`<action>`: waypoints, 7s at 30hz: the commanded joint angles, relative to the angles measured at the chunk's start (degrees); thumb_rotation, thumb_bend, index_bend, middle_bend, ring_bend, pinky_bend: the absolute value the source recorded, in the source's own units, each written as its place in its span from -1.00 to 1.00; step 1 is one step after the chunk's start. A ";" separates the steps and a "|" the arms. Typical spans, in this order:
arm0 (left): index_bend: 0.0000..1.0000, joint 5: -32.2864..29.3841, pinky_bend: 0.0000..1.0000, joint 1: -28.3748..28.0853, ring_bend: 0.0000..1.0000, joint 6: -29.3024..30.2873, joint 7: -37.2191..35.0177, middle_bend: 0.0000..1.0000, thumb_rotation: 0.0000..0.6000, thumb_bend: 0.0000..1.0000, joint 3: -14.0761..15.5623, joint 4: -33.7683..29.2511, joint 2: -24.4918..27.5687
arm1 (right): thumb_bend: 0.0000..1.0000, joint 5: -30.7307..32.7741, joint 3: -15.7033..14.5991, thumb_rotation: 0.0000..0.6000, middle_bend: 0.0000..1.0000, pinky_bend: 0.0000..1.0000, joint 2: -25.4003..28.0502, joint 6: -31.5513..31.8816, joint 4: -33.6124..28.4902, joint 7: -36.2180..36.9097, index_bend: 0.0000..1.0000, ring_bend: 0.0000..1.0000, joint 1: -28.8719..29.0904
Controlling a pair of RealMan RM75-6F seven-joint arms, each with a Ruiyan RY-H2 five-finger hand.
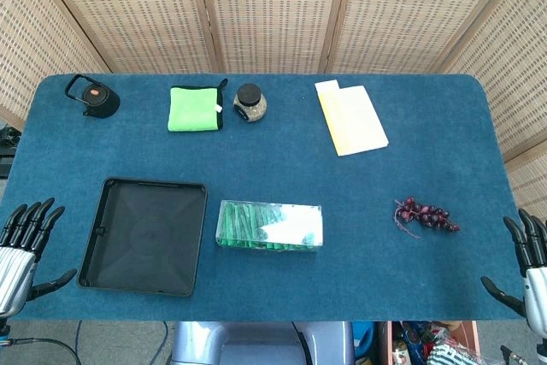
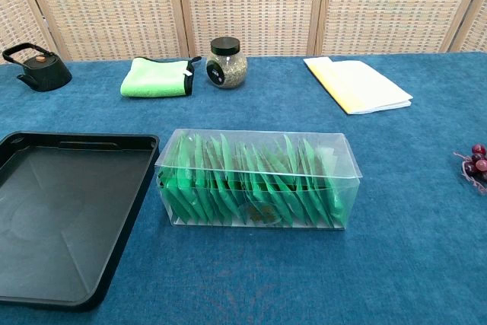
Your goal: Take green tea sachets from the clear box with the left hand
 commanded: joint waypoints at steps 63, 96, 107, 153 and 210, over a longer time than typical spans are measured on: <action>-0.58 -13.98 -0.84 -40.40 -0.76 -42.70 14.34 -0.81 1.00 -0.56 -10.21 4.59 -26.31 | -1.00 10.15 3.19 1.00 -1.00 -1.00 0.93 -9.43 0.25 3.27 -1.00 -1.00 3.90; -0.28 -32.19 -0.70 -49.32 -0.51 -47.91 7.88 -0.51 1.00 -0.12 -20.54 9.80 -22.88 | -1.00 14.18 4.35 1.00 -1.00 -1.00 0.67 -12.38 1.22 3.29 -1.00 -1.00 4.95; -0.45 -37.22 -0.79 -51.17 -0.78 -50.07 6.95 -0.81 1.00 -0.12 -18.97 15.11 -24.28 | -1.00 14.97 4.35 1.00 -1.00 -1.00 0.55 -13.46 1.38 3.04 -1.00 -1.00 5.30; -0.25 -14.35 -1.00 -58.08 -1.00 -48.66 10.41 -1.00 1.00 -0.29 -10.76 21.22 -34.87 | -1.00 18.50 5.35 1.00 -1.00 -1.00 0.75 -16.13 2.36 3.52 -1.00 -1.00 6.10; 0.30 -17.83 -1.00 -59.03 -1.00 -46.81 10.89 -1.00 1.00 -0.01 -10.12 20.56 -35.98 | -1.00 18.52 5.19 1.00 -1.00 -1.00 0.98 -16.70 2.32 4.25 -1.00 -1.00 6.26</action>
